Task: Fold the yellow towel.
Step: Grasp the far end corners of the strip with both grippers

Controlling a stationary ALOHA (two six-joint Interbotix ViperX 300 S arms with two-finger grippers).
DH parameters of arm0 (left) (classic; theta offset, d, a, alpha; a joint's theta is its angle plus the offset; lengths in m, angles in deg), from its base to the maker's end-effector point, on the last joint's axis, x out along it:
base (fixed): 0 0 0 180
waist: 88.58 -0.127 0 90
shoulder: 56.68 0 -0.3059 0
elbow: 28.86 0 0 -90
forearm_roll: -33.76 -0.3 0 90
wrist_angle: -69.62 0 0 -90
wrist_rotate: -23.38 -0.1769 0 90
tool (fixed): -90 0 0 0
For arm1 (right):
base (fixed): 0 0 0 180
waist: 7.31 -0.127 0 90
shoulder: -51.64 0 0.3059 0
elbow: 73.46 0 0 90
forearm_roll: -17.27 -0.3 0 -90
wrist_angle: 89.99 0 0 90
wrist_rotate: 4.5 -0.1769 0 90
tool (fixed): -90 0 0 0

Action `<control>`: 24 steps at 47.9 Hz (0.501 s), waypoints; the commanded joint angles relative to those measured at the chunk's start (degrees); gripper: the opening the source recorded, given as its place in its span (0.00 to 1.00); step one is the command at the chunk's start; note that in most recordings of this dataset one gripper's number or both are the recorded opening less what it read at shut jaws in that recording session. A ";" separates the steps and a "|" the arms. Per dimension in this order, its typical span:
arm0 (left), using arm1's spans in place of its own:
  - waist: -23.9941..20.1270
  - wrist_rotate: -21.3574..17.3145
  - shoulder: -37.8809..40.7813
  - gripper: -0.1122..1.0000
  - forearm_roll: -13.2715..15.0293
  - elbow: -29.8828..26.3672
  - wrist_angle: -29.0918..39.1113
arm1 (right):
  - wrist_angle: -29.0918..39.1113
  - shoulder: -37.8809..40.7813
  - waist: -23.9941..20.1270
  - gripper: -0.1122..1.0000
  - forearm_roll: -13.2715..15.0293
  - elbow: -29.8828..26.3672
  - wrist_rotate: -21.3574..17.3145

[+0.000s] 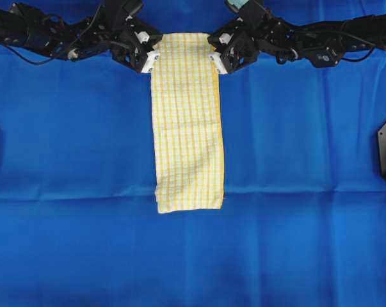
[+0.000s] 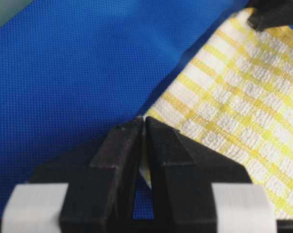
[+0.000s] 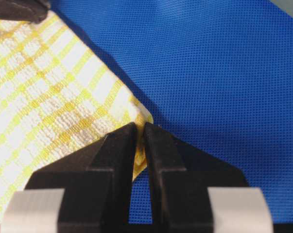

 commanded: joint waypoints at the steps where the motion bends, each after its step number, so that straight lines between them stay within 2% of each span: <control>1: -0.53 -0.09 -0.62 0.12 0.18 -0.97 -0.26 | -0.26 -0.70 0.18 0.16 -0.18 -0.44 0.09; 24: -3.52 -1.32 -3.78 0.12 -0.35 -3.25 2.64 | -1.23 -3.52 2.02 0.16 -0.18 -0.26 0.44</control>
